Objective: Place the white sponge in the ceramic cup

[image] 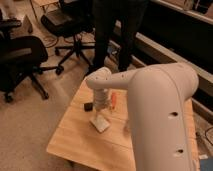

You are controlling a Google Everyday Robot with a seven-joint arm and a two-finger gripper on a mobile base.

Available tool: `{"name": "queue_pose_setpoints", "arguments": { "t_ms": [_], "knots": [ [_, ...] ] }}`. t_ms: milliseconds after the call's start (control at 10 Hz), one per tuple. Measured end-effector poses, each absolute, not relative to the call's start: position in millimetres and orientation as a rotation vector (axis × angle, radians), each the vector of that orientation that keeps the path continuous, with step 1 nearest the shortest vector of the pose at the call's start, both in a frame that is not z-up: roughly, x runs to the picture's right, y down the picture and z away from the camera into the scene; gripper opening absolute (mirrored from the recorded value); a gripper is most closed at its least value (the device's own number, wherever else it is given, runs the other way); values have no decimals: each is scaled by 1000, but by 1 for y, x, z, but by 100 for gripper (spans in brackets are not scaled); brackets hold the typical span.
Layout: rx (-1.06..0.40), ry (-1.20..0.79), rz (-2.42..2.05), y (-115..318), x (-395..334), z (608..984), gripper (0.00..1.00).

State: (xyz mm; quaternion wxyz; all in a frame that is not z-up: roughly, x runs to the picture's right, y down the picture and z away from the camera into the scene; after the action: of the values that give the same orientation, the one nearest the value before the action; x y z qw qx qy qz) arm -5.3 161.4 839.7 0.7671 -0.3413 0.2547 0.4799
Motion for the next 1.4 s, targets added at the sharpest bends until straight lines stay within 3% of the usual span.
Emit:
{"name": "queue_pose_setpoints", "arguments": {
  "t_ms": [700, 800, 1300, 1400],
  "knots": [
    [-814, 548, 978, 178, -28, 863, 62],
    [-817, 547, 975, 178, -30, 865, 55],
    [-818, 552, 985, 174, -31, 869, 4],
    [-808, 554, 1000, 169, -31, 865, 0]
  ]
}}
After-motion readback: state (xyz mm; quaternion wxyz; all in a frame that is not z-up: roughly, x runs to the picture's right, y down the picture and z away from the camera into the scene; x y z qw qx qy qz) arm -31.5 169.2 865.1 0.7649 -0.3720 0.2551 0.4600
